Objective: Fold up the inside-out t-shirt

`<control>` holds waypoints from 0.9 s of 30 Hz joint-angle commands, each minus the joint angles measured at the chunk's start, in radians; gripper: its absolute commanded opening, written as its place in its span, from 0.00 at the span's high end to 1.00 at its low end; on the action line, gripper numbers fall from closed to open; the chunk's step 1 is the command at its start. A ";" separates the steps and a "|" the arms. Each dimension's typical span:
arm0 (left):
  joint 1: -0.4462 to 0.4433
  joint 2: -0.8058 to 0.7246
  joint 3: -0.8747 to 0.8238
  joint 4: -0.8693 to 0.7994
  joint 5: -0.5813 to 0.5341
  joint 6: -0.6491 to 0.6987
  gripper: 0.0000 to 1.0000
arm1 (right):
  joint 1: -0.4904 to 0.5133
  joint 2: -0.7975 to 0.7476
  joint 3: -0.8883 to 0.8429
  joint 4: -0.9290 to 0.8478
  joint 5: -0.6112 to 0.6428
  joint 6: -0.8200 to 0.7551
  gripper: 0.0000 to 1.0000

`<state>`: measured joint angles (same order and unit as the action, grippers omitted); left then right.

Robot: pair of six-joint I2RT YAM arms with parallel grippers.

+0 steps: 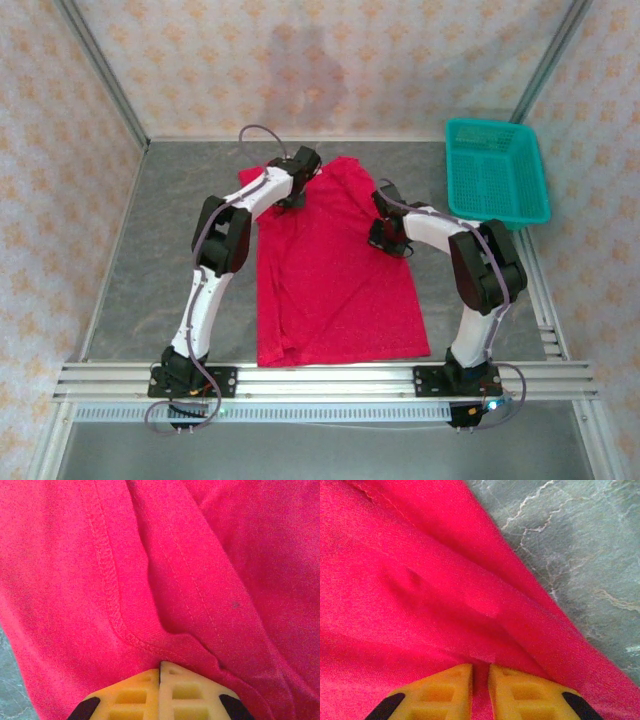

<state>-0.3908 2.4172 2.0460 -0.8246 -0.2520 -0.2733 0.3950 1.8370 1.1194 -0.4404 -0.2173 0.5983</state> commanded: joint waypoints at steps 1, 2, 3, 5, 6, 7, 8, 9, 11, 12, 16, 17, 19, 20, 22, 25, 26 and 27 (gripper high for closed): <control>0.007 -0.032 0.050 -0.050 -0.056 0.002 1.00 | -0.012 0.044 -0.023 -0.046 0.019 -0.004 0.82; 0.007 -0.040 0.060 -0.061 -0.059 0.000 1.00 | -0.013 0.042 -0.023 -0.046 0.019 -0.003 0.82; 0.009 -0.054 0.068 -0.071 -0.063 0.000 1.00 | -0.011 0.040 -0.021 -0.047 0.021 -0.003 0.82; 0.010 -0.087 0.070 -0.081 -0.075 -0.004 1.00 | -0.012 0.037 -0.021 -0.048 0.024 -0.003 0.82; 0.012 -0.107 0.063 -0.083 -0.081 -0.007 1.00 | -0.012 0.035 -0.023 -0.050 0.026 -0.003 0.82; 0.013 -0.127 0.052 -0.081 -0.086 -0.010 1.00 | -0.012 0.032 -0.023 -0.051 0.026 -0.003 0.82; 0.016 -0.145 0.038 -0.077 -0.088 -0.013 1.00 | -0.011 0.030 -0.024 -0.051 0.027 -0.003 0.82; 0.019 -0.164 0.021 -0.070 -0.091 -0.018 1.00 | -0.012 0.028 -0.026 -0.051 0.028 -0.003 0.82; 0.024 -0.194 -0.011 -0.061 -0.096 -0.024 1.00 | -0.011 0.024 -0.029 -0.051 0.029 -0.003 0.82; 0.026 -0.207 -0.027 -0.063 -0.102 -0.028 1.00 | -0.013 0.022 -0.028 -0.052 0.027 -0.003 0.83; 0.048 -0.266 -0.112 -0.059 -0.118 -0.060 1.00 | -0.011 0.019 -0.022 -0.057 0.029 -0.001 0.82; 0.056 -0.285 -0.142 -0.059 -0.125 -0.071 1.00 | -0.012 0.019 -0.020 -0.058 0.037 0.000 0.82; 0.079 -0.345 -0.233 -0.051 -0.143 -0.110 1.00 | -0.013 0.025 -0.021 -0.066 0.053 0.003 0.83; 0.094 -0.376 -0.285 -0.043 -0.148 -0.135 1.00 | -0.014 0.027 -0.022 -0.068 0.059 0.006 0.83; 0.134 -0.460 -0.423 -0.013 -0.152 -0.208 1.00 | -0.019 0.034 -0.028 -0.069 0.063 0.010 0.83; 0.202 -0.579 -0.619 0.053 -0.118 -0.327 1.00 | -0.022 0.042 -0.038 -0.060 0.062 0.015 0.83; 0.227 -0.611 -0.691 0.079 -0.103 -0.370 1.00 | -0.022 0.043 -0.037 -0.060 0.063 0.014 0.83; 0.250 -0.640 -0.747 0.099 -0.090 -0.409 1.00 | -0.022 0.045 -0.035 -0.062 0.064 0.014 0.83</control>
<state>-0.1909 1.8553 1.4044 -0.7876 -0.3428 -0.5179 0.3916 1.8355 1.1191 -0.4412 -0.2203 0.6025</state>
